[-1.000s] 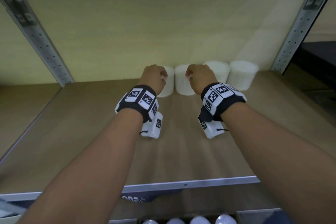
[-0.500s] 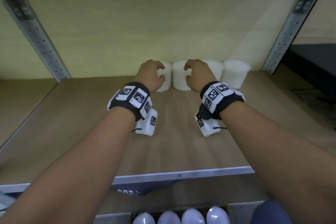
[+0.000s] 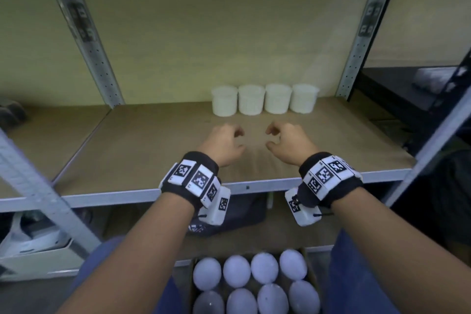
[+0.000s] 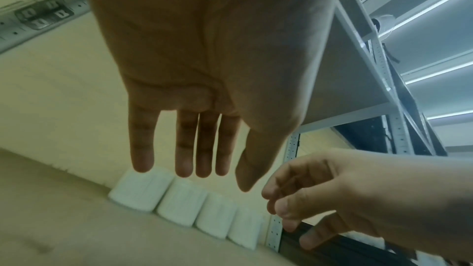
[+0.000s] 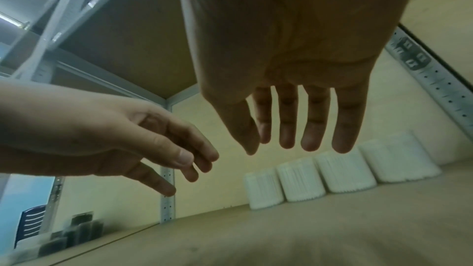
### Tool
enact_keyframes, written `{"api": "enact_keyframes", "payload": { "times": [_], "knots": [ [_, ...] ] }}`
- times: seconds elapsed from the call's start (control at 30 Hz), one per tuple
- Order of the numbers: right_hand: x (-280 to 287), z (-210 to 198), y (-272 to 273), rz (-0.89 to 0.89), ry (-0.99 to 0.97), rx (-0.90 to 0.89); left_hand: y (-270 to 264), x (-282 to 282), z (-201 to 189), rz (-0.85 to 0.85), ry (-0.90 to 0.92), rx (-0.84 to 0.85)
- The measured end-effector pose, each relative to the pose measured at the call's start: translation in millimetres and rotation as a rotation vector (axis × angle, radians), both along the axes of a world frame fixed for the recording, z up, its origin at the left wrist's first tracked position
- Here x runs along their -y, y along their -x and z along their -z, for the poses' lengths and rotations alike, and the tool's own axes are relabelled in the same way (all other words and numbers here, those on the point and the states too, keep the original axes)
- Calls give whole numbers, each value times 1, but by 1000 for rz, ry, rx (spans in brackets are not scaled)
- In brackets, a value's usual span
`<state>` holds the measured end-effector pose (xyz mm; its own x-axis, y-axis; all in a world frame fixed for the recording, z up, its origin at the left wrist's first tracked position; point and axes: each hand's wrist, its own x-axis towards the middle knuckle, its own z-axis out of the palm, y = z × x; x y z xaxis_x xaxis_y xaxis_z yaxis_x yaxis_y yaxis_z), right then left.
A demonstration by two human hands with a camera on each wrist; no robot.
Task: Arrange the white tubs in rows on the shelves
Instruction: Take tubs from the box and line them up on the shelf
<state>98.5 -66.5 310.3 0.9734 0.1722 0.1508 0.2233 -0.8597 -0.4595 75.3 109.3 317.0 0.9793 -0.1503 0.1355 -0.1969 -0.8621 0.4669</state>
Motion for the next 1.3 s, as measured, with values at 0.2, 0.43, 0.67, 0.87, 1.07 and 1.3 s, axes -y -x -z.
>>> {"api": "enact_keyframes", "payload": {
  "times": [0.2,0.43,0.67,0.87,1.07,1.3],
  "knots": [
    [18,33,66,-1,52,-117,59,16,42,37,58,-100],
    [31,102,95,14,117,-358,94,26,121,72,29,-301],
    [43,184,106,61,150,-582,88,49,204,46,-10,-571],
    [69,249,113,126,185,-703,92,83,276,110,-95,-701],
    [86,313,121,59,430,-827,105,109,334,182,-201,-804],
    [81,385,126,99,449,-834,124,121,387,141,-191,-878]
  ]
}}
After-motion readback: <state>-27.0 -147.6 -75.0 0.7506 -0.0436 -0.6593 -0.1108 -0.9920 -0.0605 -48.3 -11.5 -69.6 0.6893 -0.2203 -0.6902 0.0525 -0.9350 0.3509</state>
